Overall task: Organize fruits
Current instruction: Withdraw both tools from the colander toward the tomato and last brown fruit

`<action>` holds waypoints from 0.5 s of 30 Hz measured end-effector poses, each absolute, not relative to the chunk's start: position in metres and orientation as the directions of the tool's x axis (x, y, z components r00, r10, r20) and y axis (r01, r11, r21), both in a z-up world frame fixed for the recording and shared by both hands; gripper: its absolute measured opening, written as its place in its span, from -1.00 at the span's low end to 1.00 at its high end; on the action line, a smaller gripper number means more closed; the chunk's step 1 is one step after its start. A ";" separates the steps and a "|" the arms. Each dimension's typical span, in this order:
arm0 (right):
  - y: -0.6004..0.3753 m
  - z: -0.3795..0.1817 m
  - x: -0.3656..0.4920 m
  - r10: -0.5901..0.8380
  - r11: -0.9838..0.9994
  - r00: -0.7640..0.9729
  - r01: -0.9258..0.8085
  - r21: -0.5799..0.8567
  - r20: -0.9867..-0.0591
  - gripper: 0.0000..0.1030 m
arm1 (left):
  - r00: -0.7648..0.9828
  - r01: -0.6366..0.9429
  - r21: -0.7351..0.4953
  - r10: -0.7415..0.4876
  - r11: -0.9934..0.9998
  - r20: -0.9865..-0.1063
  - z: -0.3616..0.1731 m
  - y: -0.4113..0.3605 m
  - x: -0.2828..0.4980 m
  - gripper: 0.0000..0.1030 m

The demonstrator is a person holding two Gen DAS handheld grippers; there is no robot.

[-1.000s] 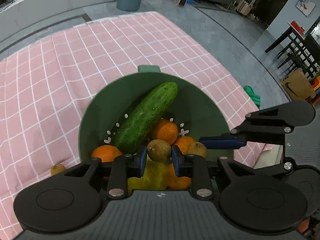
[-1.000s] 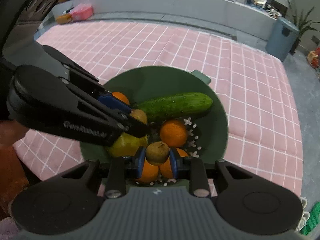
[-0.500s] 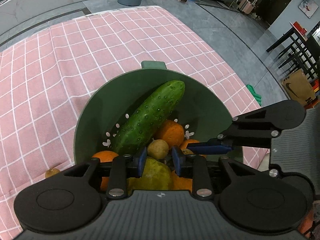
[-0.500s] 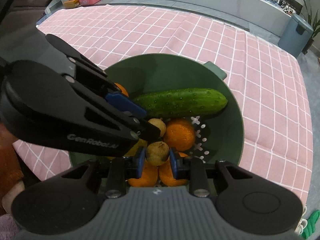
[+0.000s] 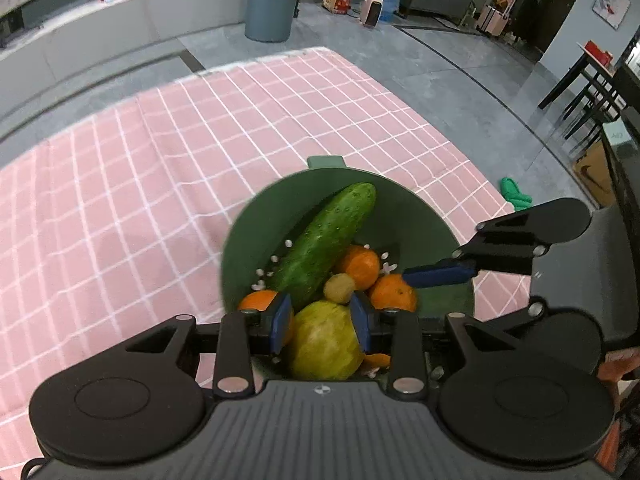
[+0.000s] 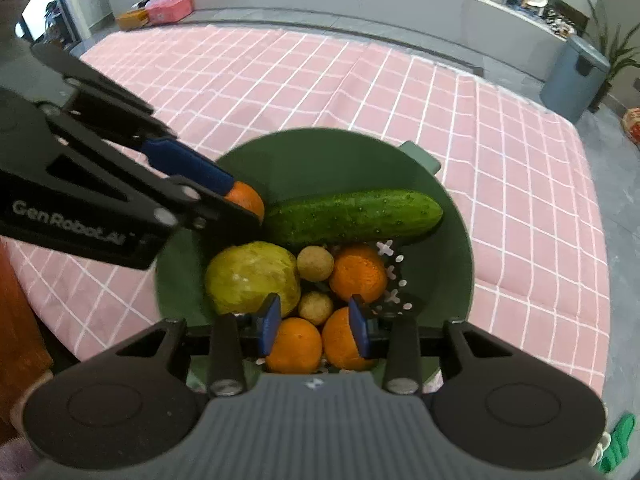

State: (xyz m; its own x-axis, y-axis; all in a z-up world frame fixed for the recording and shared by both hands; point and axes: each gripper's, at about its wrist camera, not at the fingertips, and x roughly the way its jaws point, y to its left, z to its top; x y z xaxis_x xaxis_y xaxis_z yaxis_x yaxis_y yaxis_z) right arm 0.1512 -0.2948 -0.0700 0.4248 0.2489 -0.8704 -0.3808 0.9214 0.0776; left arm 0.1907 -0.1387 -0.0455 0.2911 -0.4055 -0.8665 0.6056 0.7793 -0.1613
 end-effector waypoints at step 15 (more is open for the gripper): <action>-0.244 -0.038 0.092 0.391 0.918 0.568 -0.297 0.263 -0.725 -0.02 | 0.480 0.604 0.091 -0.270 0.791 -0.835 -0.017 -0.053 0.149 -0.18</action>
State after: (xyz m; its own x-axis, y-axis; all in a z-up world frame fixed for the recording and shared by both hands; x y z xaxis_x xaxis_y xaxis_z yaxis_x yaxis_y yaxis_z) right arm 0.0921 -0.2435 -0.0384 0.5676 0.3909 -0.7246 -0.2966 0.9181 0.2630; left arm 0.1493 -0.0528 -0.0174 0.4797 -0.2699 -0.8349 0.6043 0.7915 0.0914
